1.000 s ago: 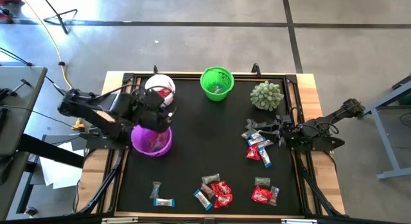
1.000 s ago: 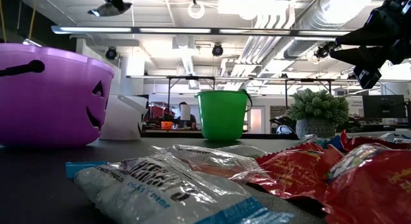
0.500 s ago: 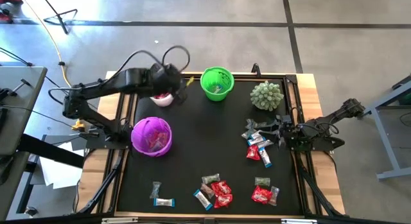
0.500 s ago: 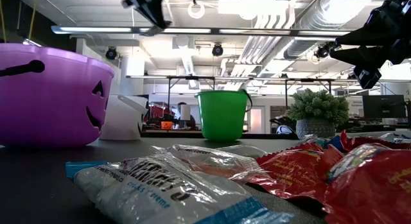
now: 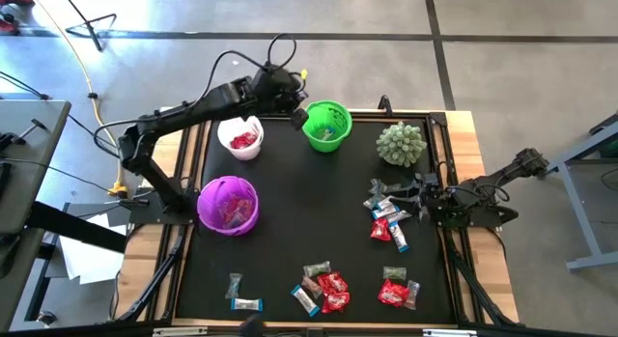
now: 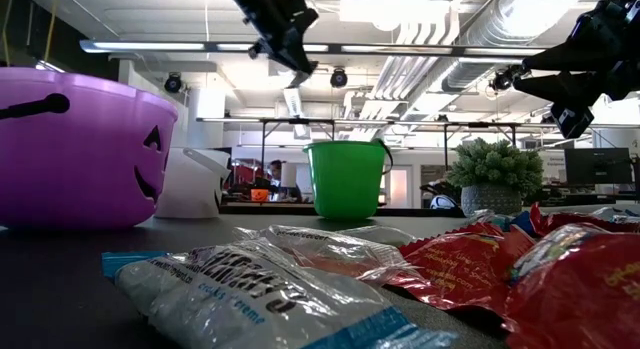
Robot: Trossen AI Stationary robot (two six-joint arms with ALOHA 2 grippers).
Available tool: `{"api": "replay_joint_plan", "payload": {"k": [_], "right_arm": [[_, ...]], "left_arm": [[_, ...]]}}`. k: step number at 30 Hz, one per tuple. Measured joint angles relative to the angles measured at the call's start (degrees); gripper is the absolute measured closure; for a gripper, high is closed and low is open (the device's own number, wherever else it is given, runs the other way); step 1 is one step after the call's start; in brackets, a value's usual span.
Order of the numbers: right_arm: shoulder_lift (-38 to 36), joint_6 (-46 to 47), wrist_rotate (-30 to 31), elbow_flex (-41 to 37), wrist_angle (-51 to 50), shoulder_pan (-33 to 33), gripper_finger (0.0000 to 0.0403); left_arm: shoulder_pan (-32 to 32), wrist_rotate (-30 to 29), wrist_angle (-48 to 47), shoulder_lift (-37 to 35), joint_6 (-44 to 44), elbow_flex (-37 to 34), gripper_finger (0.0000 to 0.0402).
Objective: Sort candy
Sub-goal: Put the white chocolate into the green bucket
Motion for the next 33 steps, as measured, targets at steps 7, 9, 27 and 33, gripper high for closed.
{"api": "replay_joint_plan", "payload": {"k": [7,9,27,33], "right_arm": [[0.00,0.00,0.02,0.01,0.01,-0.01,0.0276],[0.00,-0.01,0.02,0.01,0.01,-0.01,0.0276],[0.00,-0.01,0.02,0.02,0.01,-0.02,0.0276],[0.00,0.00,0.02,0.02,0.00,-0.02,0.0276]], "left_arm": [[2.49,6.68,10.74,5.96,2.00,0.00,0.0368],[2.61,7.77,12.61,7.54,1.66,0.00,0.0368],[1.00,11.79,12.47,9.68,-10.54,-0.02,0.0248],[-0.94,12.39,5.43,7.96,-10.61,-0.02,0.0241]]}}
